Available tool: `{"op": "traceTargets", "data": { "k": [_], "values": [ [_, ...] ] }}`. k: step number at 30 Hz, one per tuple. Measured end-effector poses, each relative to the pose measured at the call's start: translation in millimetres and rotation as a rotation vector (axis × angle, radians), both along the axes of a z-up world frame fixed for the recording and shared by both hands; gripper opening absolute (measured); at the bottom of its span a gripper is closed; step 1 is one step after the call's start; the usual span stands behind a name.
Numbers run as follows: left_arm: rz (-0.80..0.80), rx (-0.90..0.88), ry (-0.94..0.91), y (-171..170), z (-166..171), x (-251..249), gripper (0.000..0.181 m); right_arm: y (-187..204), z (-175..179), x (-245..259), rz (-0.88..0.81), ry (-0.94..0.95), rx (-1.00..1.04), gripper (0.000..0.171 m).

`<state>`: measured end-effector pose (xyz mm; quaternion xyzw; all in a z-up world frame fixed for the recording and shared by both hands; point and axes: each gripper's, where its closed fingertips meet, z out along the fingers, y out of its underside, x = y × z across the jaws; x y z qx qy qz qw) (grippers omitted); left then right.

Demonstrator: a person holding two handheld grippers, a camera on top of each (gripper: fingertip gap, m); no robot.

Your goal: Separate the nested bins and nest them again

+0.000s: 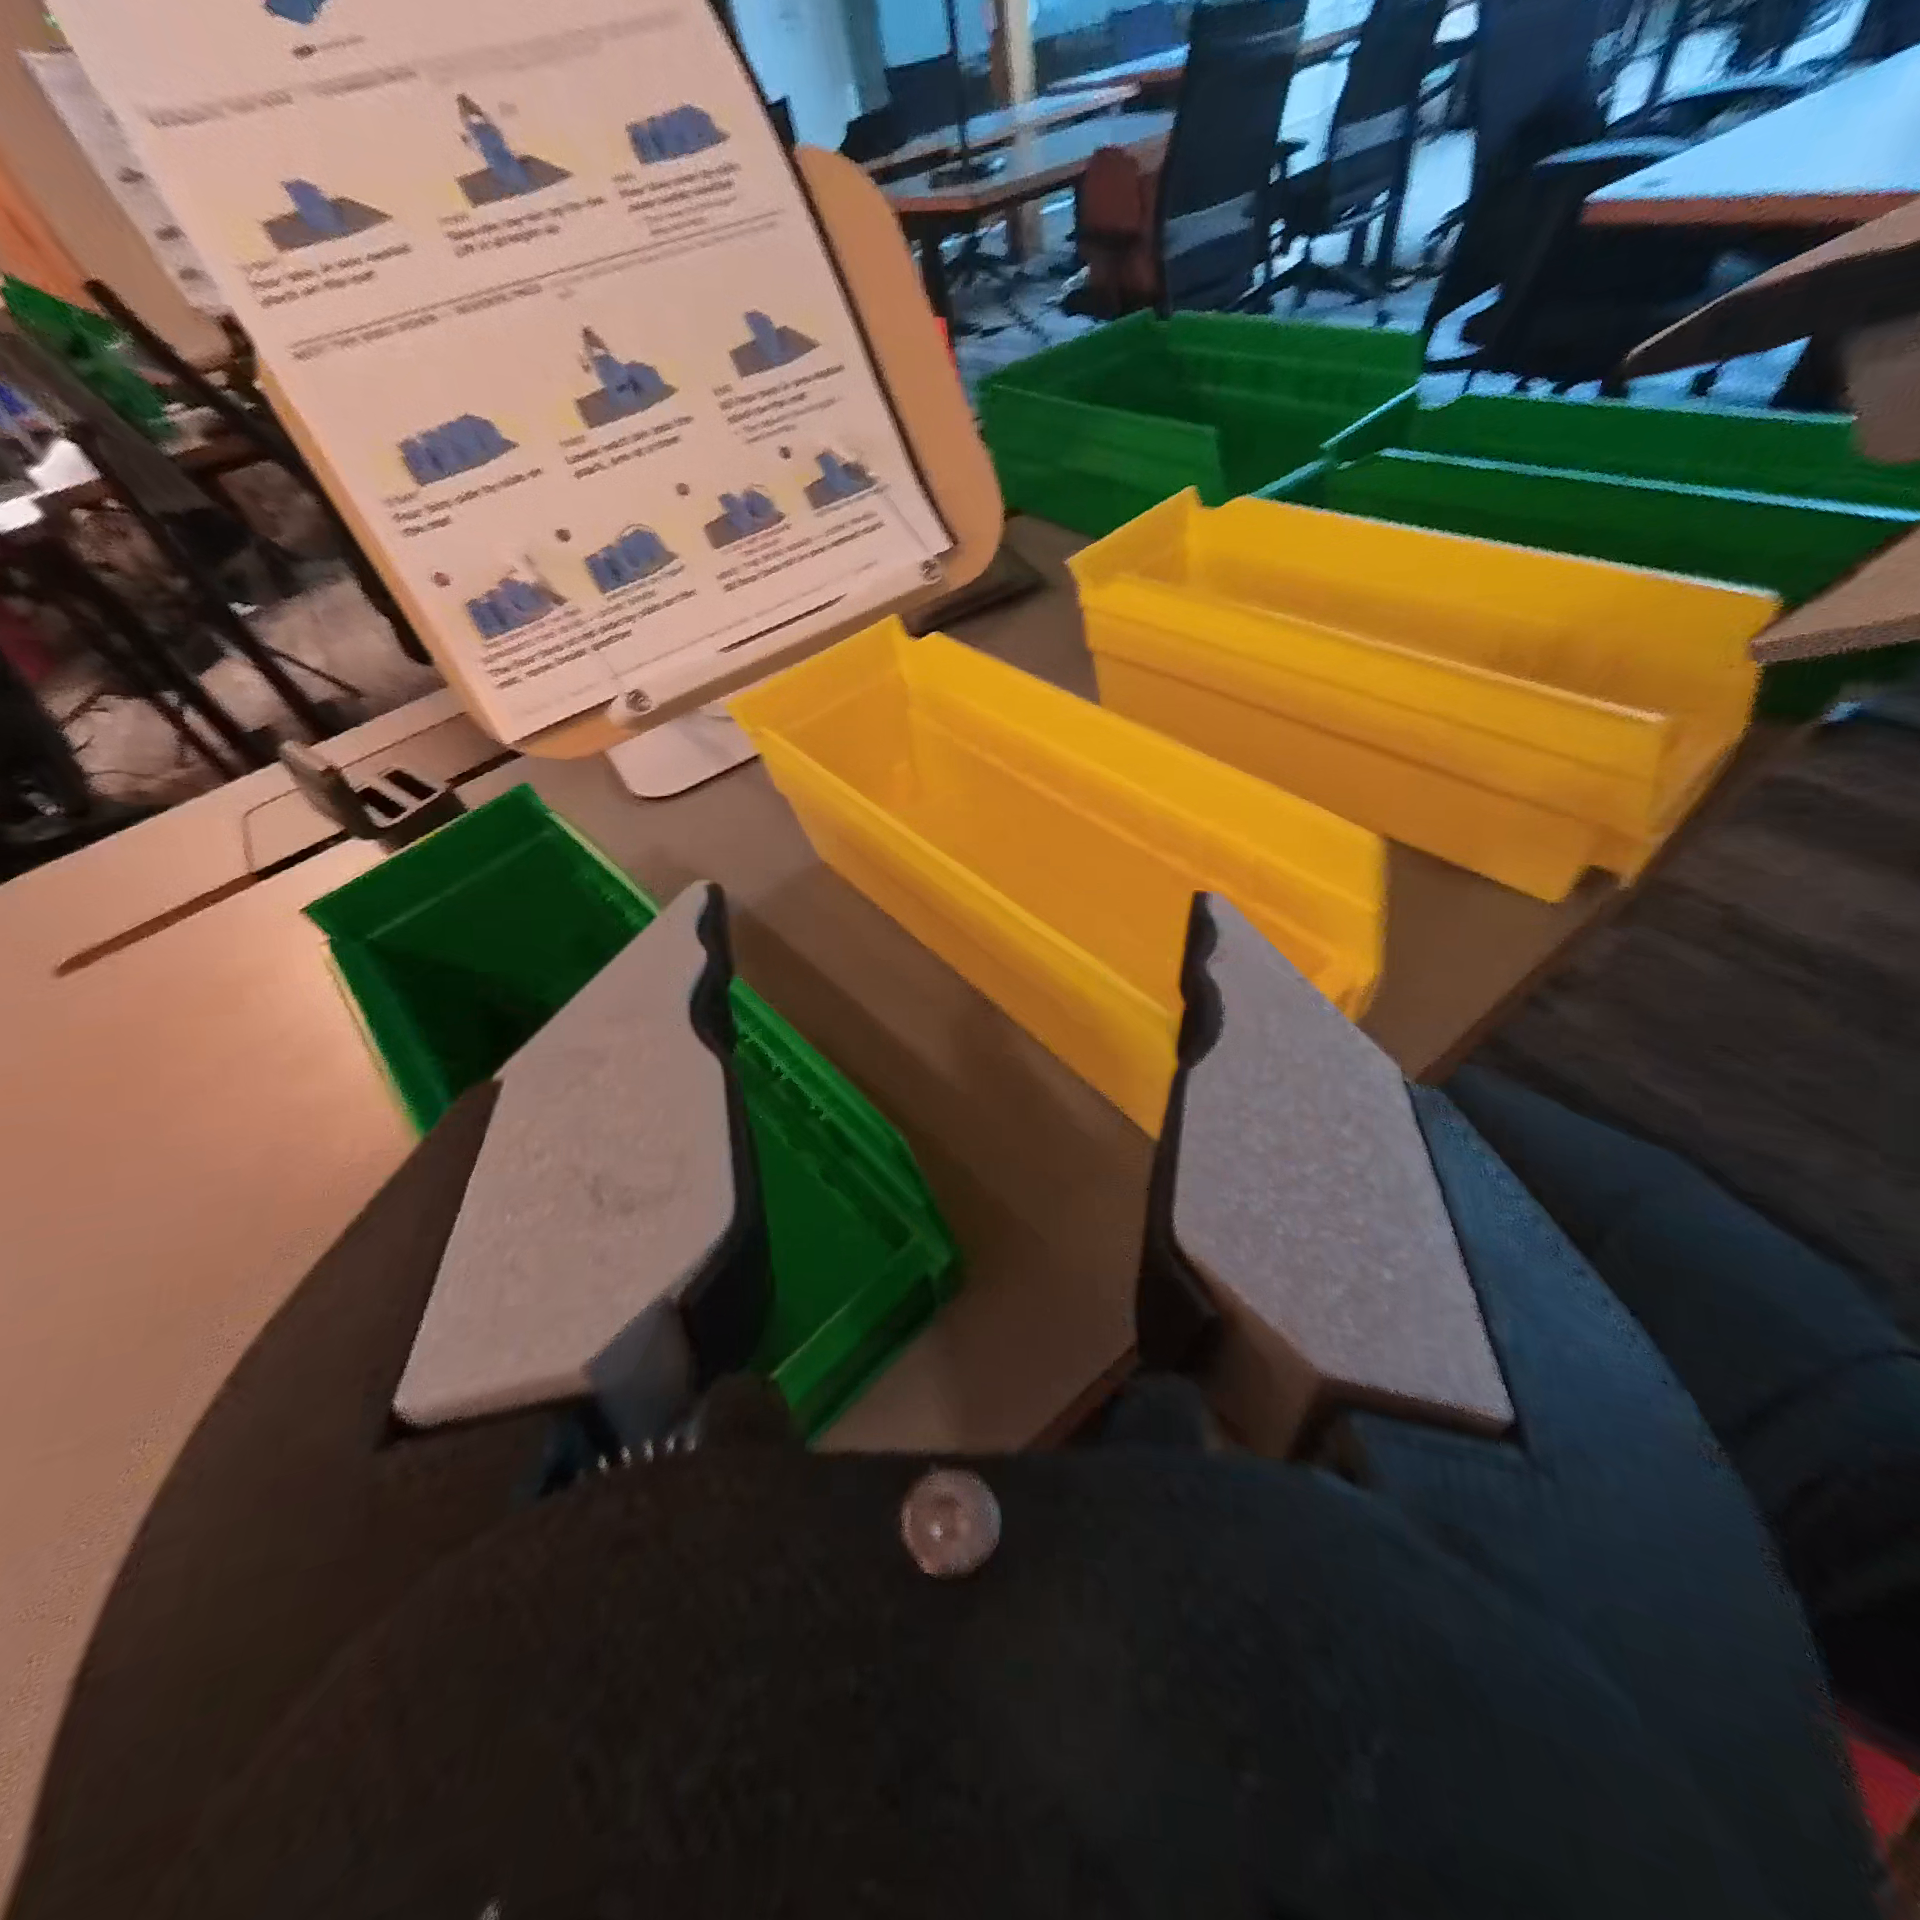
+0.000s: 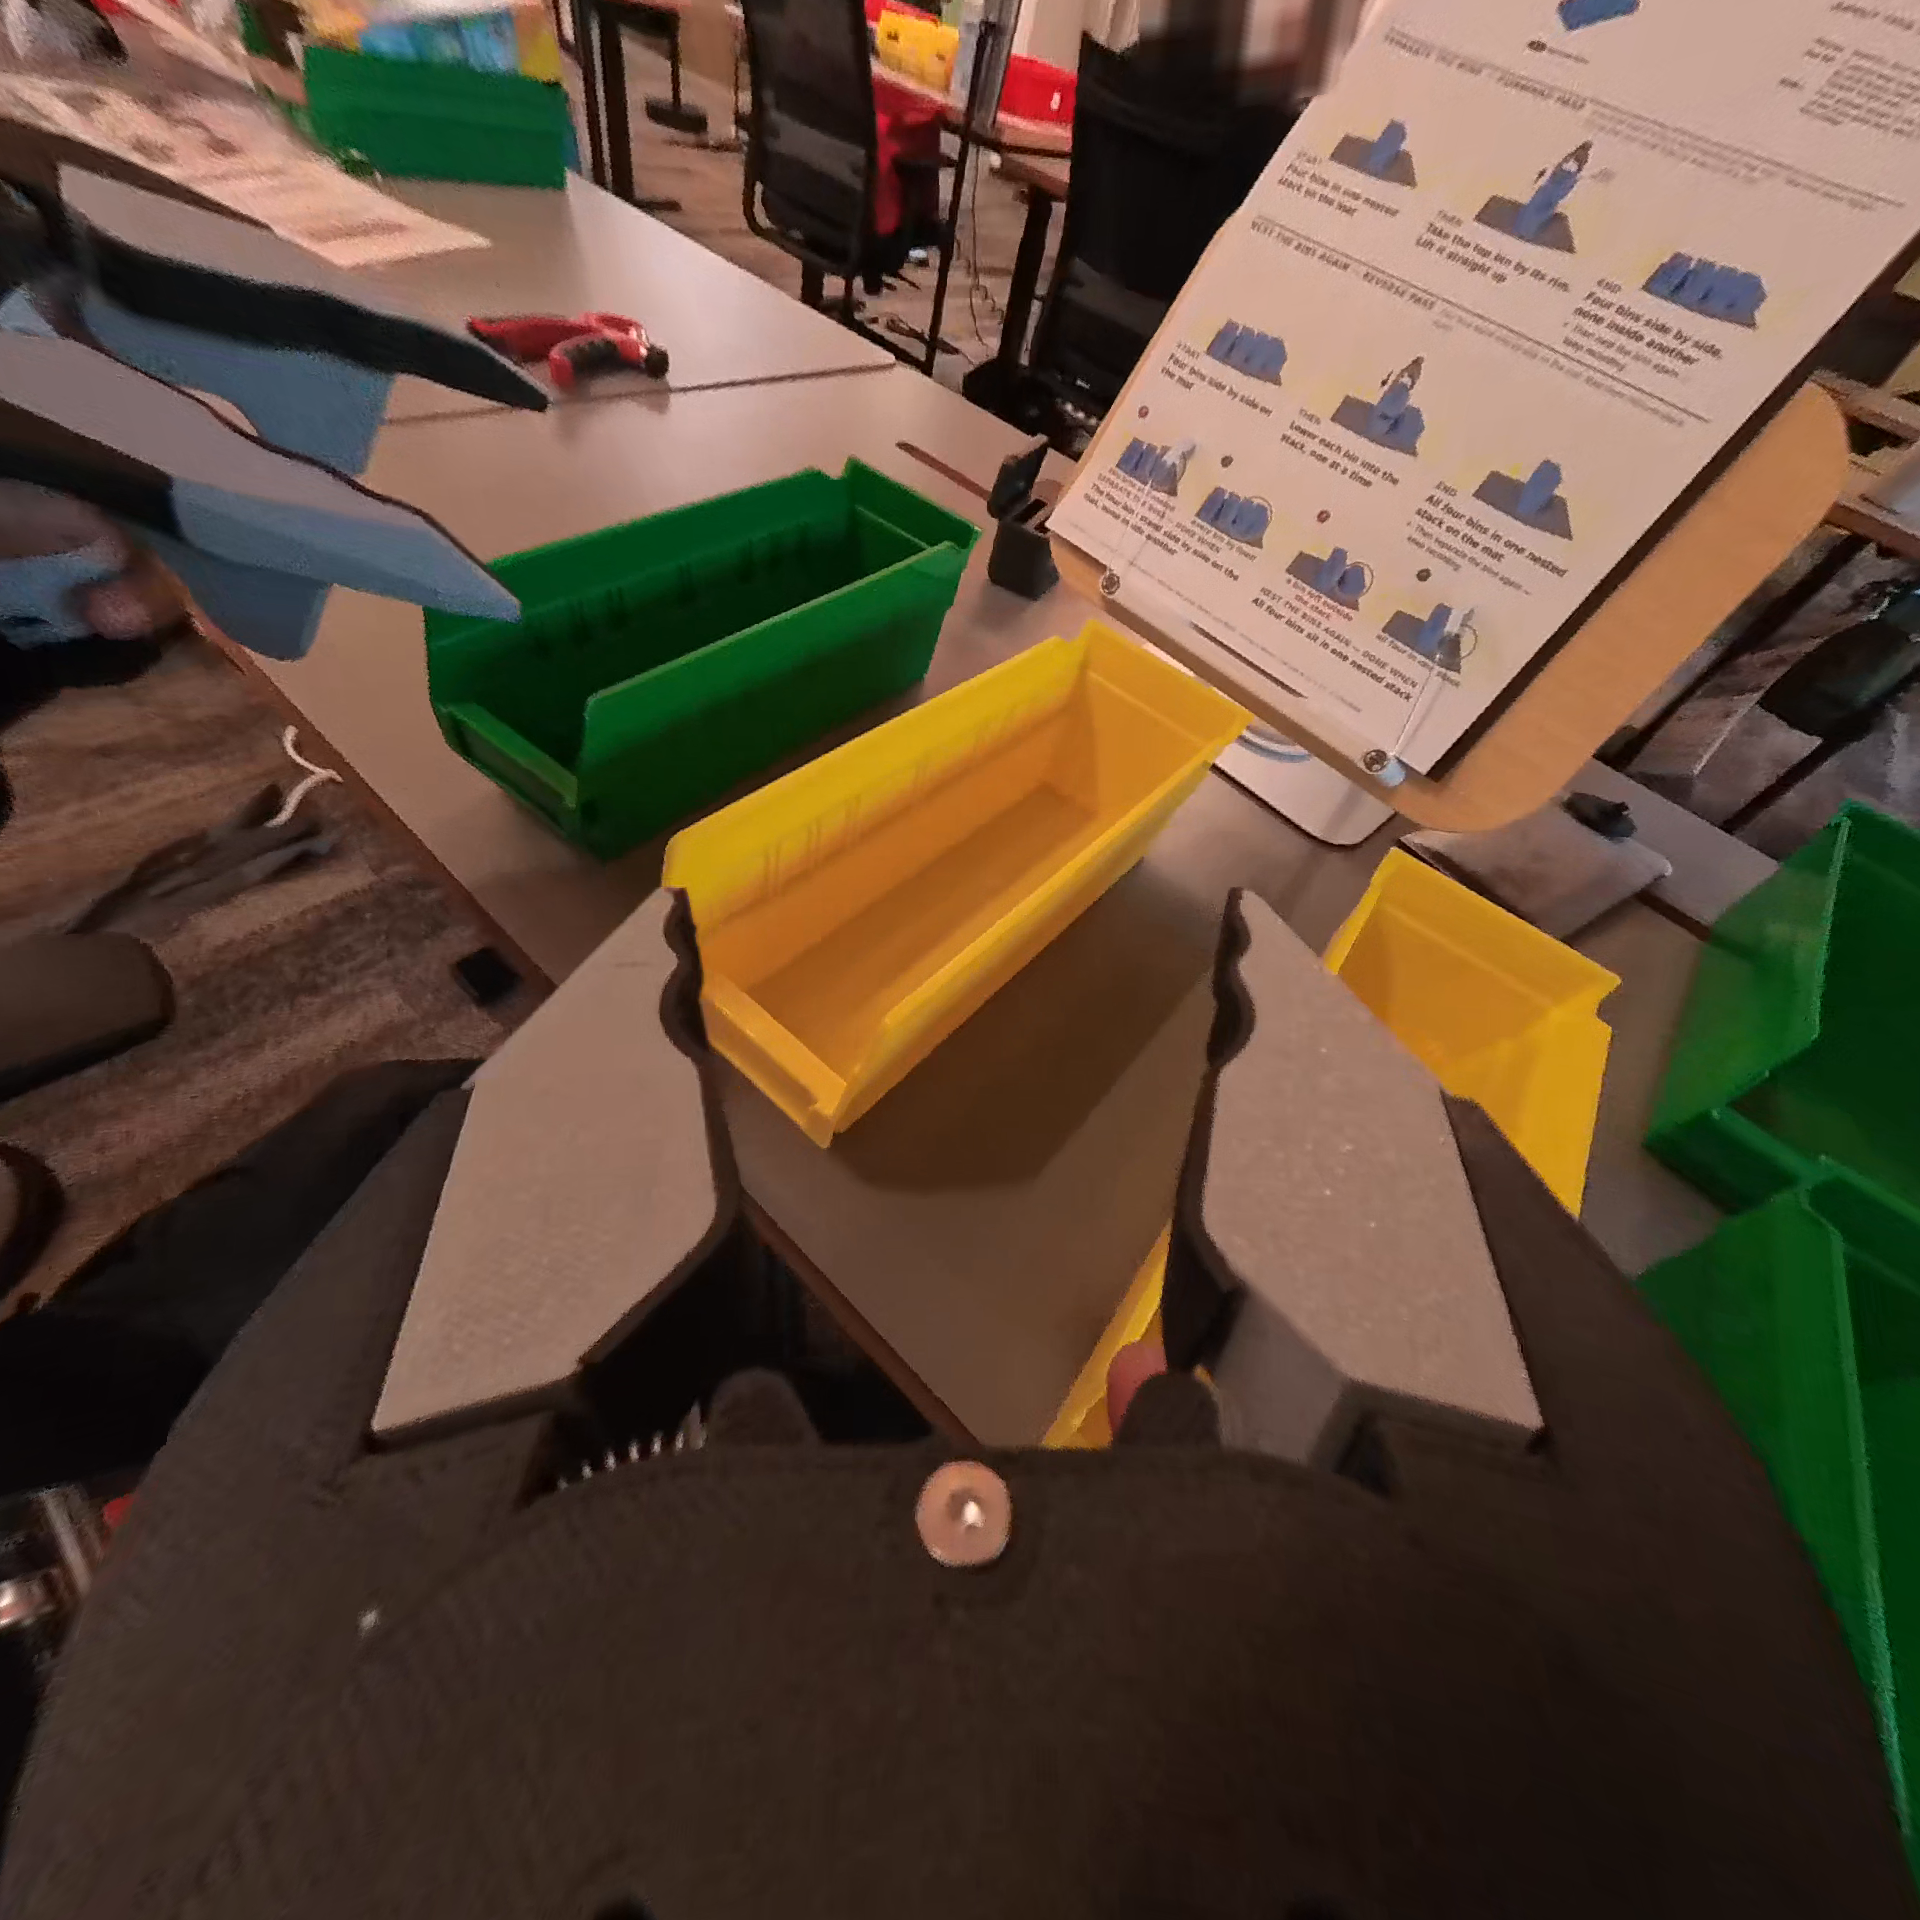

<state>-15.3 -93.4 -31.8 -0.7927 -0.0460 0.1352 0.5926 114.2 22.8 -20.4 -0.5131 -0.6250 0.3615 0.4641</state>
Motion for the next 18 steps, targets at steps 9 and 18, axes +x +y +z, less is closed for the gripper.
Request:
{"op": "traceTargets", "data": {
  "k": [9, 18],
  "values": [
    [0.04, 0.012, -0.015, -10, 4, -13, 0.082, -3, -5, -10, 0.054, -0.009, -0.09, 0.112],
    [0.084, -0.026, -0.013, -29, -6, -15, 0.083, -35, 3, -25, 0.183, 0.013, -0.105, 0.123]
  ]
}}
